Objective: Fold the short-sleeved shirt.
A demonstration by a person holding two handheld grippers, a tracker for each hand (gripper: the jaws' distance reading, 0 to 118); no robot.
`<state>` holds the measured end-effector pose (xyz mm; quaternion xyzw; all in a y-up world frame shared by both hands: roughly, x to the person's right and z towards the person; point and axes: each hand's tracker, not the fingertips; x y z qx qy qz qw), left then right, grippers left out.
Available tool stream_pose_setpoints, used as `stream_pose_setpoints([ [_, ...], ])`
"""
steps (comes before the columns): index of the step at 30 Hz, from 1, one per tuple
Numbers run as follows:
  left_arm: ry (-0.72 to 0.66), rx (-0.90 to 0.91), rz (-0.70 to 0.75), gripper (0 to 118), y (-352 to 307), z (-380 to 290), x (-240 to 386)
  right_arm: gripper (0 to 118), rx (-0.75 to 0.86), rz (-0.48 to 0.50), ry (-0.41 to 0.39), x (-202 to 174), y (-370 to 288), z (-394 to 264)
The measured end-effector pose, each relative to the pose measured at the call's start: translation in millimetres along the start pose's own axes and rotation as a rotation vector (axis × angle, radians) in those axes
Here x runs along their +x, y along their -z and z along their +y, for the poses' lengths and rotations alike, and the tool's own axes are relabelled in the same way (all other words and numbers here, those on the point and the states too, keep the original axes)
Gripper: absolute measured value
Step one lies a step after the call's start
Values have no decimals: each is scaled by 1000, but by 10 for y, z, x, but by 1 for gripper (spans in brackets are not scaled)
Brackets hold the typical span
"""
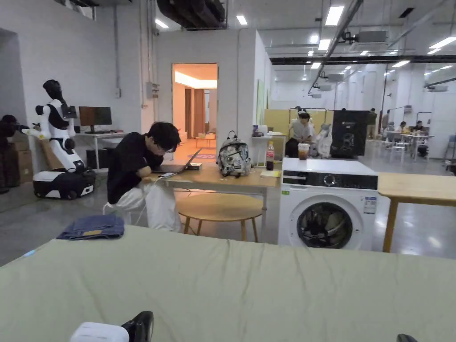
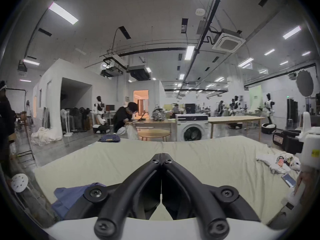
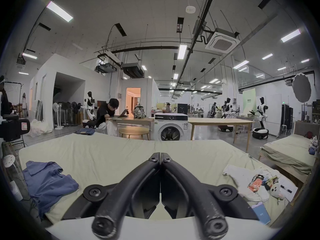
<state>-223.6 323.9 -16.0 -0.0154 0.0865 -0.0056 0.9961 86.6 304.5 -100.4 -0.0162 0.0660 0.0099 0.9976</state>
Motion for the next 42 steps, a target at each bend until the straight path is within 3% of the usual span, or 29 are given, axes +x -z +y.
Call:
stream_pose_setpoints([
  [8,81,-56,154,0,-217,21,-457,0,-25,181,35,-525,139,-161],
  [13,68,-157,121,3,-180,-20,-807,0,-59,254,15,-669,188,-246],
  [14,26,-202,122,18,-99,-48,-919,0,-58,255,8,-677,192,-272],
  [15,9,-244,100,46,-9,-93,-1049,0,-64,257,7,-669,208,-291],
  [16,-5,-293,75,90,97,-155,-1177,0,-75,266,11,-653,222,-312],
  [17,-13,-351,69,97,214,-234,-1293,0,-88,274,16,-637,238,-338],
  [25,-141,-712,23,97,1224,-1272,-1941,0,-196,228,0,-500,447,-615],
  [27,-152,-782,-23,92,1456,-1577,-1994,0,-230,211,-18,-470,496,-676],
  [29,-129,-911,18,70,1657,-1910,-2042,0,-250,197,-21,-441,540,-719],
  [31,-106,-996,-14,64,1737,-2218,-2056,0,-271,191,-10,-411,572,-747],
  [33,-113,-890,11,56,1611,-2115,-2038,0,-287,187,0,-396,598,-760],
  [35,-117,-920,-7,3,1644,-2077,-2061,0,-289,183,5,-398,587,-763],
  [40,-326,-928,-52,2,1715,-1938,-2251,0,-275,218,32,-350,502,-686],
  [42,-489,-866,-62,2,1686,-1582,-2443,0,-283,252,60,-292,506,-648],
])
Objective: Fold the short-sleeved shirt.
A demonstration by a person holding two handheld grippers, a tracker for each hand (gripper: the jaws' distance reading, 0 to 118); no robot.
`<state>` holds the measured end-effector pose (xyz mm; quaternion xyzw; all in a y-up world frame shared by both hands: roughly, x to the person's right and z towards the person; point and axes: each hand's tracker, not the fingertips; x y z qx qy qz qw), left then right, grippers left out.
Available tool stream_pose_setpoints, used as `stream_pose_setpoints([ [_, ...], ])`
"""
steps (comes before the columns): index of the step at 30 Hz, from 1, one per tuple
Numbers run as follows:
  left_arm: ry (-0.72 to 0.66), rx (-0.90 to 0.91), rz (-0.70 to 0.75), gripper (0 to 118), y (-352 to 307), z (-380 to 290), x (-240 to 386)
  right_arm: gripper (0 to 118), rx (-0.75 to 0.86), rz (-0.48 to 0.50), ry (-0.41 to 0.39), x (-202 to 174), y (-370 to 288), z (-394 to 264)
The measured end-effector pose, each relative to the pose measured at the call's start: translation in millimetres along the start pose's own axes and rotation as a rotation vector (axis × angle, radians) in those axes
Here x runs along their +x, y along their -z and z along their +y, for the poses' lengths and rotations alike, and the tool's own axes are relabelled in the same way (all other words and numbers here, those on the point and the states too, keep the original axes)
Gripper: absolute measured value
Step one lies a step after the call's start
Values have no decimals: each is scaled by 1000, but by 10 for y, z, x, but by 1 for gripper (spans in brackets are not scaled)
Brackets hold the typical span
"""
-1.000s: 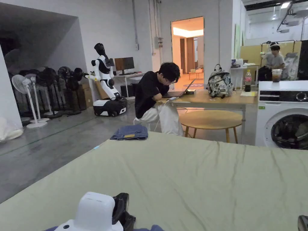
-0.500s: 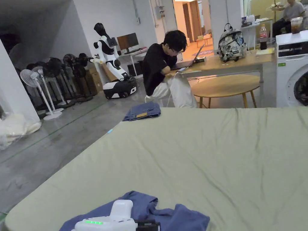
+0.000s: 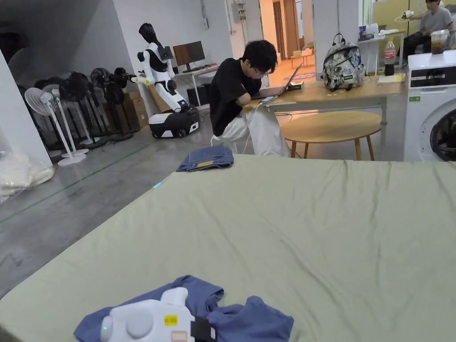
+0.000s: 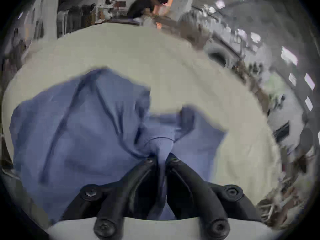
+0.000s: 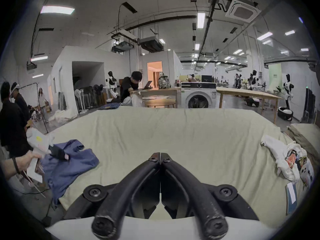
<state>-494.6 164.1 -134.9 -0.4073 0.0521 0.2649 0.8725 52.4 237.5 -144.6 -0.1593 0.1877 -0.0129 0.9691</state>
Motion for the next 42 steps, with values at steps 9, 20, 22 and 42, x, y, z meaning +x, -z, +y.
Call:
stream_pose_setpoints([
  [9,281,573,191,3,-2314,2010,1010,0,20,7,68,218,-136,49],
  [20,529,466,134,3,-1053,1464,2294,0,57,-83,156,672,-478,-6],
  [22,530,326,-10,3,-362,921,2485,0,71,-109,159,769,-554,10],
  [42,650,-47,-748,62,684,-2537,4631,0,69,-354,181,1492,-1273,-91],
])
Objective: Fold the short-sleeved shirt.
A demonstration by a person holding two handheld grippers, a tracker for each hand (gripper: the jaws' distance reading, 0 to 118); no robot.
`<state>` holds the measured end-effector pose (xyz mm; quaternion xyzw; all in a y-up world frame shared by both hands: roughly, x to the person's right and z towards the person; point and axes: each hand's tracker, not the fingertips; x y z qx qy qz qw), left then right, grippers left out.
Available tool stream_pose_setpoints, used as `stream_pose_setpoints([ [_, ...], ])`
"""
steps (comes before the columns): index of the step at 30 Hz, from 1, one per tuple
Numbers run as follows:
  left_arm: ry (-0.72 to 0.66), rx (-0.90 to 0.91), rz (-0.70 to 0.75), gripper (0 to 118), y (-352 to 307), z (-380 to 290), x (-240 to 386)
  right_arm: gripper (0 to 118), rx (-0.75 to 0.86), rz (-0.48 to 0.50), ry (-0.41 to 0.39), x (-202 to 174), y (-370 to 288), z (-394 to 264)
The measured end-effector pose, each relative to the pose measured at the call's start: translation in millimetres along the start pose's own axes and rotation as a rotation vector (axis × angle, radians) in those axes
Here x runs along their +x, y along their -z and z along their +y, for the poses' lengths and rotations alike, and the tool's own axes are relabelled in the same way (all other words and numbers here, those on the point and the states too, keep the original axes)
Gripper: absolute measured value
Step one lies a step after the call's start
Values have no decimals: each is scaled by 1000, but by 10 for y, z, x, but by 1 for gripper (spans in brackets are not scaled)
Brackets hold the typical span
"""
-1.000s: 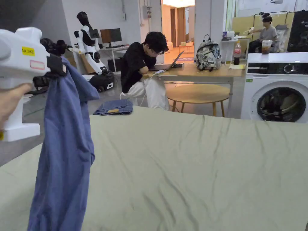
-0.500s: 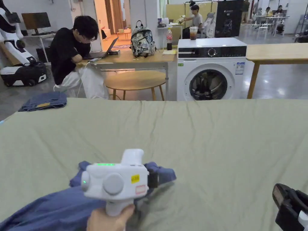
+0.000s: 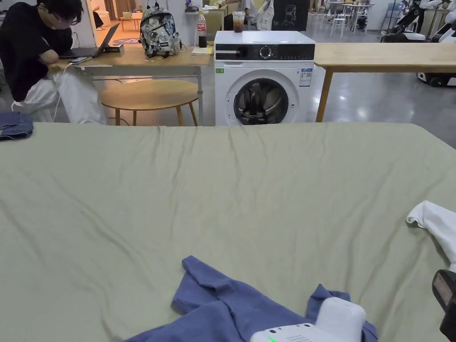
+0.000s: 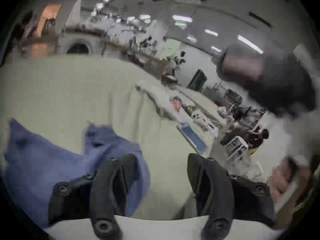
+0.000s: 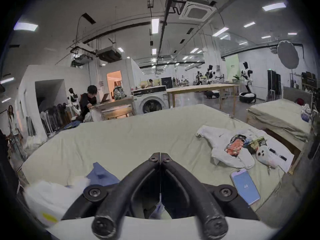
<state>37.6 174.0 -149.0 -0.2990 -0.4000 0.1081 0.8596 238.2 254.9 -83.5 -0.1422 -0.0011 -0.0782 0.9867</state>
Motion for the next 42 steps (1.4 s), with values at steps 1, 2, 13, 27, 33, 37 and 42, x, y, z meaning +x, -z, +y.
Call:
stream_pose_setpoints([
  [1,20,46,24,62,-282,50,-59,0,-2,11,0,2,-21,-1],
  [2,50,85,61,62,-602,101,-136,0,-5,23,-1,-9,-43,-7],
  [13,151,385,683,0,-3187,157,-574,0,3,131,-67,-395,-112,-35],
  [27,-141,263,775,50,-3867,-262,-1256,0,-41,230,-83,-625,-154,-196],
  [33,-393,93,725,60,-3527,-544,-2078,0,-98,213,-81,-570,-100,-297],
  [37,-559,3,724,59,-3252,-779,-2666,0,-131,197,-65,-519,-52,-327],
  [42,-552,-83,774,36,-2981,-913,-2862,0,-160,166,-48,-455,-28,-345],
])
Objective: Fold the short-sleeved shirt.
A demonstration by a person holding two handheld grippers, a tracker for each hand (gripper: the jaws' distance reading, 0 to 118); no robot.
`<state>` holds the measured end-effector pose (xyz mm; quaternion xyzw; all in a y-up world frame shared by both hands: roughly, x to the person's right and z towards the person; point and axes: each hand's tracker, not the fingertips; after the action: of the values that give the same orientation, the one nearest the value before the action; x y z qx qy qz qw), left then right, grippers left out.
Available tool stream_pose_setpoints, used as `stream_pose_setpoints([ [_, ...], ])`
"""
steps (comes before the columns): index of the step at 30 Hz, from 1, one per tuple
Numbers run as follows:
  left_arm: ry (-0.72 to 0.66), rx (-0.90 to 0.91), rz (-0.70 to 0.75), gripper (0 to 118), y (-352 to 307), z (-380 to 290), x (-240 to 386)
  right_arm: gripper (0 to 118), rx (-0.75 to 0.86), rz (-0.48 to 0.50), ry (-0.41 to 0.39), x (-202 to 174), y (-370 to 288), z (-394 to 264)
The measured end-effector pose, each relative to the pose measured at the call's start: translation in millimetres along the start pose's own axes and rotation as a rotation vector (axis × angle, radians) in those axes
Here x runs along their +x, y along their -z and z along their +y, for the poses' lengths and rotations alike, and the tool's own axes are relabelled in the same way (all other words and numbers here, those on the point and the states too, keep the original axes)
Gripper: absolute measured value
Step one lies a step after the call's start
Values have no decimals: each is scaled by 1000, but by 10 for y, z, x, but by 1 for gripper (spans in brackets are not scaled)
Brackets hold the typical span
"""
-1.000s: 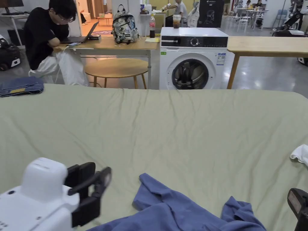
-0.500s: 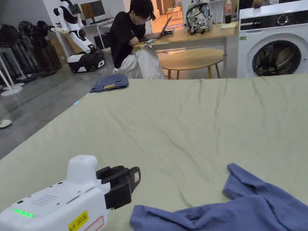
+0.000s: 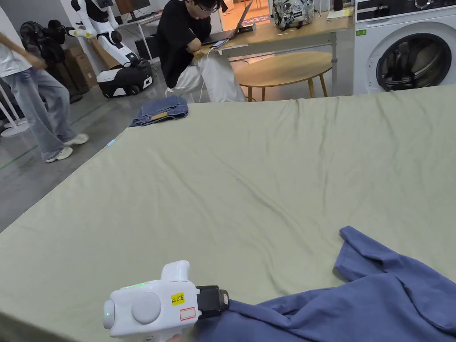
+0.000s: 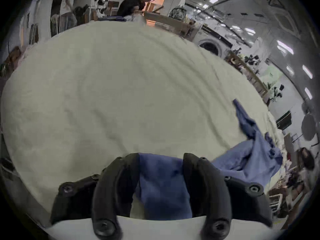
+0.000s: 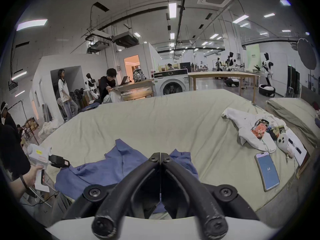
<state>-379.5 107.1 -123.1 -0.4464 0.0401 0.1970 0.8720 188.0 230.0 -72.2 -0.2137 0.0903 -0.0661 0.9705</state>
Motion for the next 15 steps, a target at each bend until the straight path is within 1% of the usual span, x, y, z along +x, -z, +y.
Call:
stream_pose_setpoints([
  [1,53,26,54,15,-18,4,57,0,-3,-8,0,6,-12,-1],
  [2,91,28,82,15,-102,-36,174,0,-4,-11,1,14,-14,-6],
  [5,92,-41,27,0,-16,-93,268,0,-14,-16,10,45,1,-14],
  [6,134,-28,83,0,-19,-96,225,0,-19,-20,12,54,14,-15],
  [7,159,-29,88,0,-8,-94,242,0,-22,-25,15,63,26,-16],
  [9,136,-45,77,0,-30,-35,236,0,-27,-35,22,95,31,-15],
  [10,134,-54,74,0,13,-18,164,8,-33,-49,27,116,39,-20],
  [12,125,-65,63,0,28,-2,120,43,-106,-82,72,217,117,-96],
  [13,117,-63,61,0,27,-10,119,54,-153,-100,96,308,186,-176],
  [15,125,-57,64,0,-26,-90,241,54,-215,-119,140,421,324,-343],
])
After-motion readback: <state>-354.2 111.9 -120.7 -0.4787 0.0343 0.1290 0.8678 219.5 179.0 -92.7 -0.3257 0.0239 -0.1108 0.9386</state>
